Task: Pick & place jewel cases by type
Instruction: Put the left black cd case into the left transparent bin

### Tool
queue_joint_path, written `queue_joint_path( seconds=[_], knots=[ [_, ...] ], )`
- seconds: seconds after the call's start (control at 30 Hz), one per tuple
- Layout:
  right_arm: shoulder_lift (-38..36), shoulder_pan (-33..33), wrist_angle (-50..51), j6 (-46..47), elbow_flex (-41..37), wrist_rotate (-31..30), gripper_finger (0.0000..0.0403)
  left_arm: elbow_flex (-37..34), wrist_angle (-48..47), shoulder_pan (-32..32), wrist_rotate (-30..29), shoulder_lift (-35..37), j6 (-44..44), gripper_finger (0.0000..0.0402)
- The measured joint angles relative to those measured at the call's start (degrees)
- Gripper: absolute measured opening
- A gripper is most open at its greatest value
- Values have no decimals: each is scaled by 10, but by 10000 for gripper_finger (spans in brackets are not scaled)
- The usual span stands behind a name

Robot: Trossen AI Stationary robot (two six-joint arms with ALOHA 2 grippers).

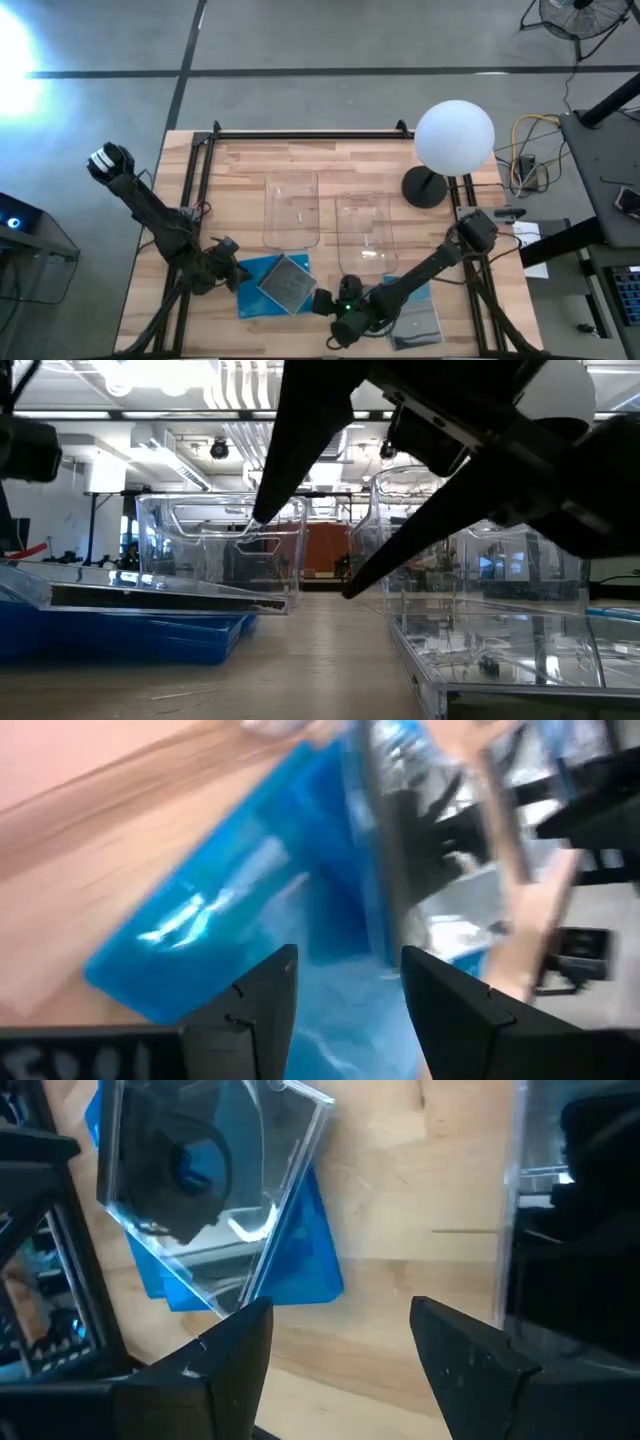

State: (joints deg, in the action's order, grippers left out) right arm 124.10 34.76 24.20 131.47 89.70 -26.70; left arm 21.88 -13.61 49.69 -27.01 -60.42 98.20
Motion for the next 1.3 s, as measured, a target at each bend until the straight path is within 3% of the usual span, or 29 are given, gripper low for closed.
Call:
queue_joint_path(
  seconds=[0.27,0.53,0.9,1.3],
  knots=[
    [9,-20,1,6,16,-3,233,-27,96,-32,9,-3,-41,161],
    [9,-45,-3,-23,19,-4,233,-27,129,-54,39,-19,-78,161],
    [9,-36,-27,-25,20,-2,233,-16,226,-71,39,-114,-84,161],
    [42,-37,-47,-22,20,15,233,30,248,-80,54,-191,-110,161]
  ],
)
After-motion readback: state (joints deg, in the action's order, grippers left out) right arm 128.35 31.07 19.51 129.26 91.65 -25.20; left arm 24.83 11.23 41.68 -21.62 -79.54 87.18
